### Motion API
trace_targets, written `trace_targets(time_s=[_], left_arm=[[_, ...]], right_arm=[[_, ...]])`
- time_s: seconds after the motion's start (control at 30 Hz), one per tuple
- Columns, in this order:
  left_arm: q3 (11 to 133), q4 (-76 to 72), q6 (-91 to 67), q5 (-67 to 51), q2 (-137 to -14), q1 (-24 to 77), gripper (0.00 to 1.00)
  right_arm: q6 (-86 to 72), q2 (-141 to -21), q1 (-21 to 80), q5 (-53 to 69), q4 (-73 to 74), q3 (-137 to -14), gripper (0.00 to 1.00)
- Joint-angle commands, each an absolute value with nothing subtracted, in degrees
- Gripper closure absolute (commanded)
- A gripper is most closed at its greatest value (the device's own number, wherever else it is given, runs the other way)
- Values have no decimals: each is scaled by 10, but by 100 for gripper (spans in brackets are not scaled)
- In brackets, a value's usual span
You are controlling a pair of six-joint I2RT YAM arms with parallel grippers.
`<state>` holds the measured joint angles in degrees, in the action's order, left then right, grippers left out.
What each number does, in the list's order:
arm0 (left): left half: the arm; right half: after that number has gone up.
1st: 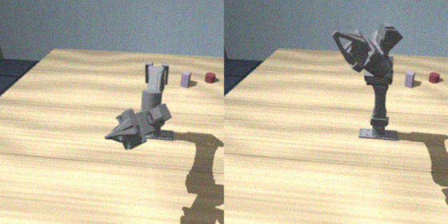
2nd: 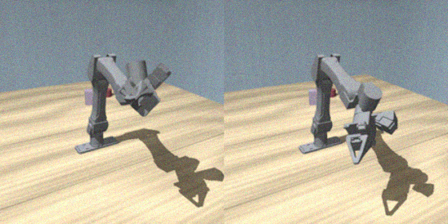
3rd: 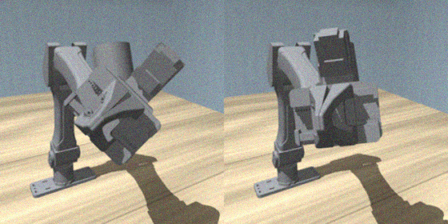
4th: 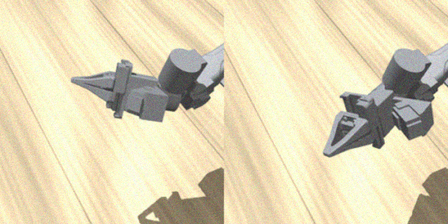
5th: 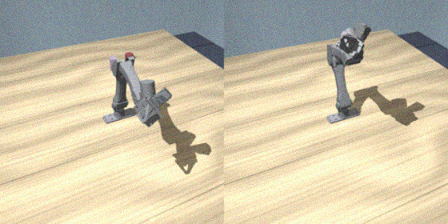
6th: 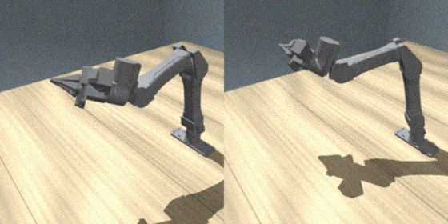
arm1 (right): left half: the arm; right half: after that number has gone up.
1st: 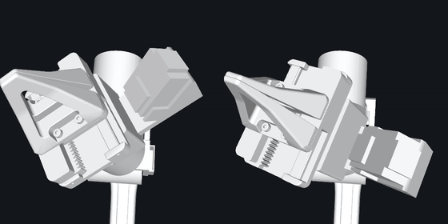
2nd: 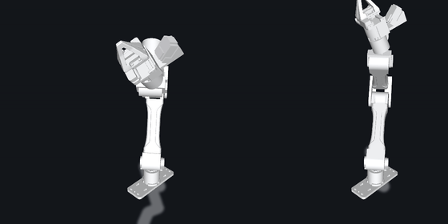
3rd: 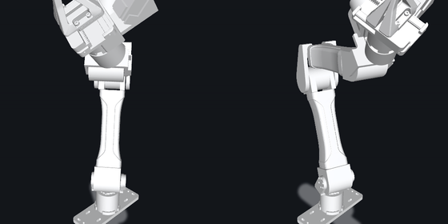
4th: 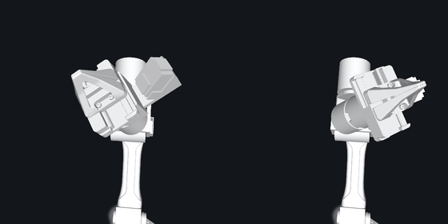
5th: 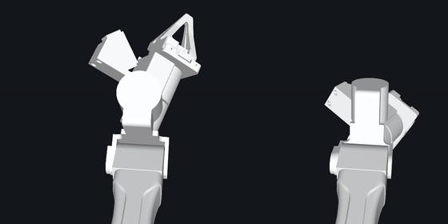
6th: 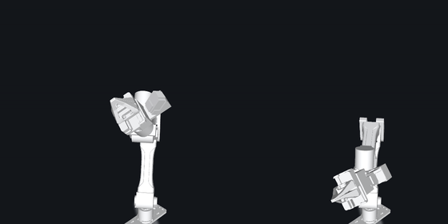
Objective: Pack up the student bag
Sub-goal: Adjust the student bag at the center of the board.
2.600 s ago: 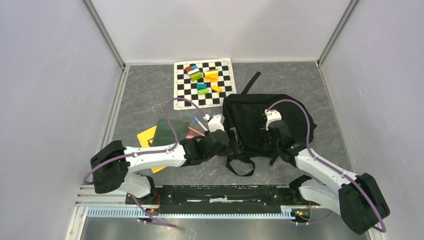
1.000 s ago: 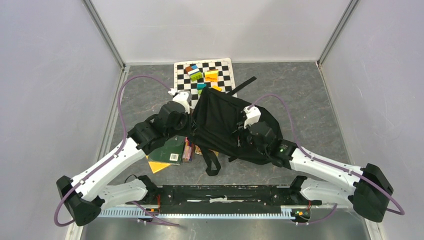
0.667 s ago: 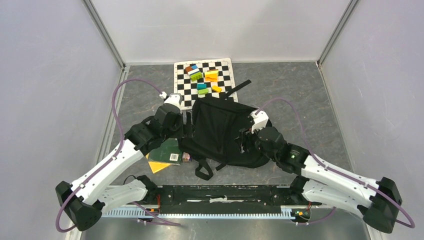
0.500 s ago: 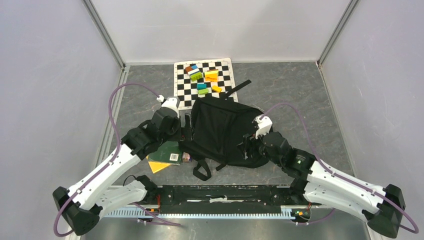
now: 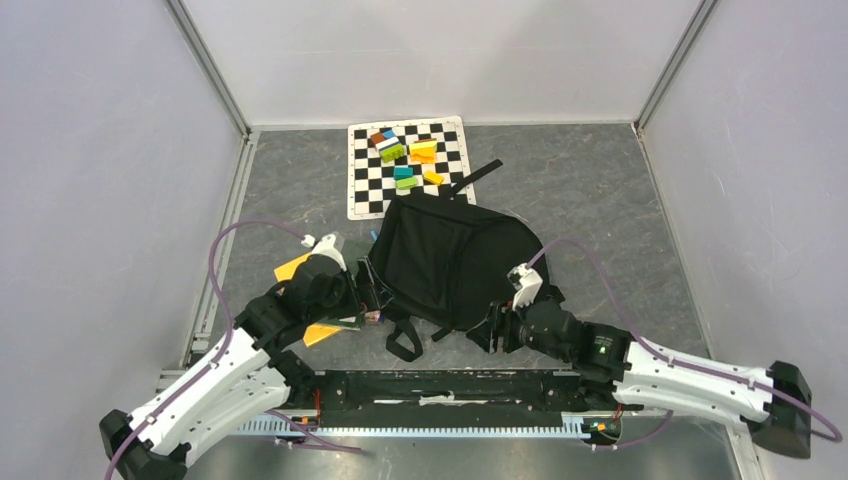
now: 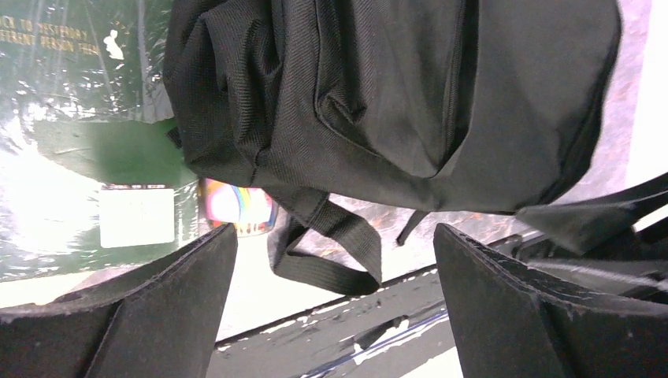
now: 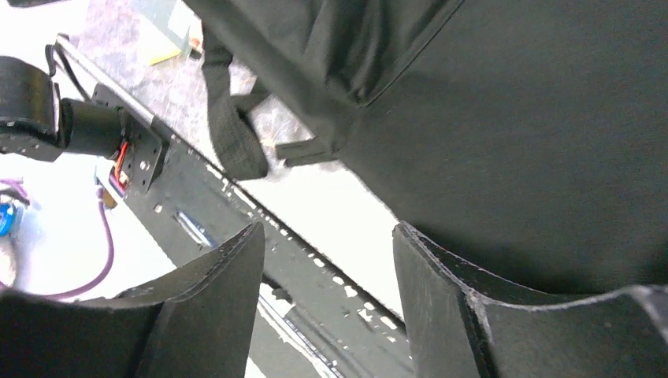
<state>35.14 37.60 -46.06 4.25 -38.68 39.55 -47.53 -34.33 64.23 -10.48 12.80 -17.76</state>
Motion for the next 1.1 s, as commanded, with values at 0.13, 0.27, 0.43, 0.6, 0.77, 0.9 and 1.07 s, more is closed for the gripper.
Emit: trace_targets(time_s=[0.13, 0.27, 0.43, 0.6, 0.77, 0.9, 1.07], left_arm=[[330, 291, -535, 57, -364, 393, 0], [321, 270, -533, 56, -387, 391, 0], [316, 245, -534, 48, -402, 391, 0], [298, 241, -534, 62, -388, 386, 0], [311, 218, -425, -3, -380, 387, 0], [368, 238, -318, -94, -431, 408, 1], [413, 266, -273, -5, -527, 554, 2]], right_arm=[[-631, -418, 823, -289, 11, -182, 38], [-634, -480, 858, -314, -30, -198, 39], [-637, -571, 860, -299, -75, -214, 43], [-641, -604, 860, -316, -90, -213, 41], [-620, -601, 860, -376, -43, -224, 36], [-627, -589, 860, -480, 90, -261, 25], [-610, -558, 855, -527, 101, -262, 21]])
